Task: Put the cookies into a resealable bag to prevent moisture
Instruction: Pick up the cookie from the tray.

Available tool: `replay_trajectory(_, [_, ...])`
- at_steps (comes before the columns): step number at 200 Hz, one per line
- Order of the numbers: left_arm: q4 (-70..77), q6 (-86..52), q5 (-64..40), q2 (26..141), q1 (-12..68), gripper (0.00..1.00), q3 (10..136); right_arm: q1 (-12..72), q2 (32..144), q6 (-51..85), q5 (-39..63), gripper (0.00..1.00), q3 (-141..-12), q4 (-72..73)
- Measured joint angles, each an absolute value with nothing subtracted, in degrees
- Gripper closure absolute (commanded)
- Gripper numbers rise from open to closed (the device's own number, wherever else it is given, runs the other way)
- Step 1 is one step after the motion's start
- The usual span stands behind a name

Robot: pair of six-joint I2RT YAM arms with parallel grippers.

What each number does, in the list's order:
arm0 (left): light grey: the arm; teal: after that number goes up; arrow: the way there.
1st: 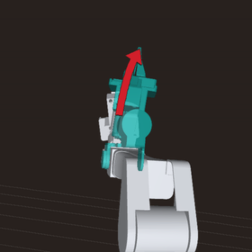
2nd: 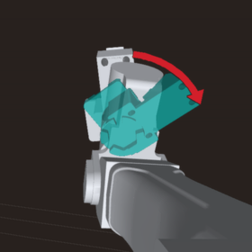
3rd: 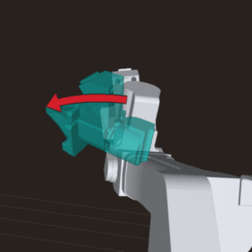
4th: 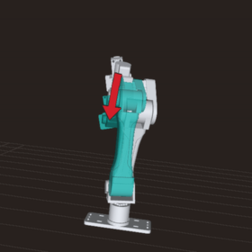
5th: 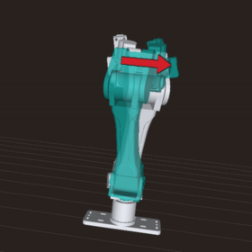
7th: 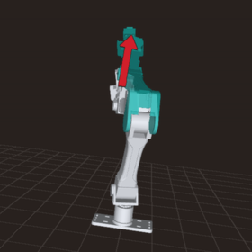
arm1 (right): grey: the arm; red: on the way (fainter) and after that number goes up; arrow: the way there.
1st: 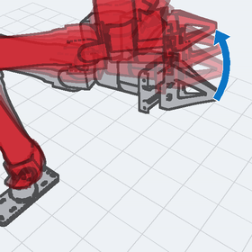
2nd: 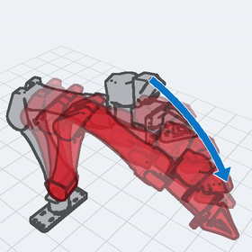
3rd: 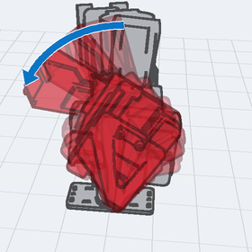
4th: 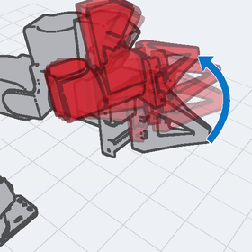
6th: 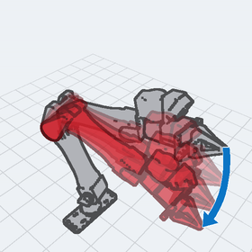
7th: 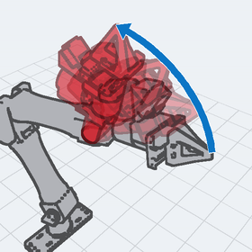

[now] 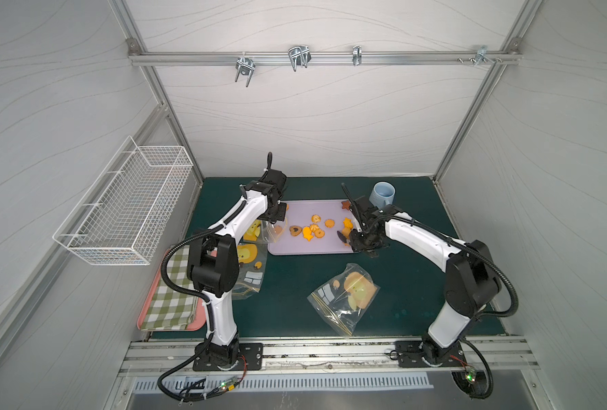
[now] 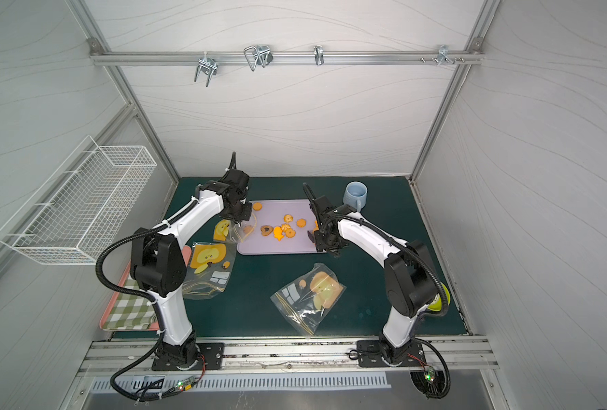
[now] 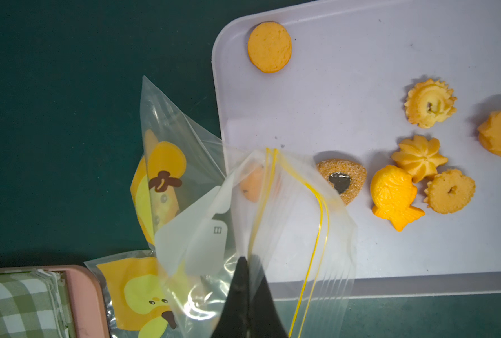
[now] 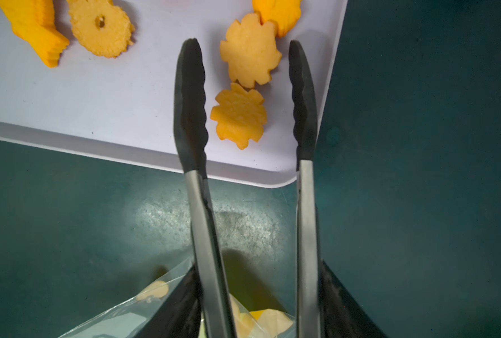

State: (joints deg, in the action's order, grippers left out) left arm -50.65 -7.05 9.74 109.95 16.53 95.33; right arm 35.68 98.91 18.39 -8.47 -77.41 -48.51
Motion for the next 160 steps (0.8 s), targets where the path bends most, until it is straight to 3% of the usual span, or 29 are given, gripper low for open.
replay_trajectory(96, [-46.0, -13.0, 1.2, 105.4, 12.4, 1.0, 90.7, 36.4, 100.8, 17.5, -11.4, 0.55, -78.0, -48.6])
replay_trajectory(160, [-44.3, -14.8, -3.0, 105.3, 11.9, 1.0, 89.7, 36.4, 100.2, 17.6, -11.9, 0.58, -77.7, -47.3])
